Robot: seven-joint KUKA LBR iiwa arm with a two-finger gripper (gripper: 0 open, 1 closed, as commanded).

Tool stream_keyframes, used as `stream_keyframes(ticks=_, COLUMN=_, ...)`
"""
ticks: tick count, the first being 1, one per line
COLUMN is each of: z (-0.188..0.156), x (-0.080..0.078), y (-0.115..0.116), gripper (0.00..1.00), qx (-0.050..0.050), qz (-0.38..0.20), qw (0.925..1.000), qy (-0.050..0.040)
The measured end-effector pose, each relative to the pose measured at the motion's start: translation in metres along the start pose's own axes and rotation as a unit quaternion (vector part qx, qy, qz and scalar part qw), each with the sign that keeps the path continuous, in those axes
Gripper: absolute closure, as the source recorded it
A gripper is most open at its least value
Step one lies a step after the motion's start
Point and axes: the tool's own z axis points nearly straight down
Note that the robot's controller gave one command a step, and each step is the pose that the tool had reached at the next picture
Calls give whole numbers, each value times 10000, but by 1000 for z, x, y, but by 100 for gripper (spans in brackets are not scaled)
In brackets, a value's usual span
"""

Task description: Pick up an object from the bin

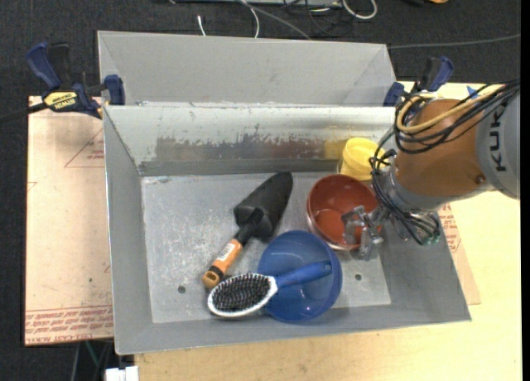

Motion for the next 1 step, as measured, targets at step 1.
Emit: stream_keyframes(ticks=1, z=0, x=0, y=0, gripper=100, qx=0, qz=0, qw=10000, qy=0)
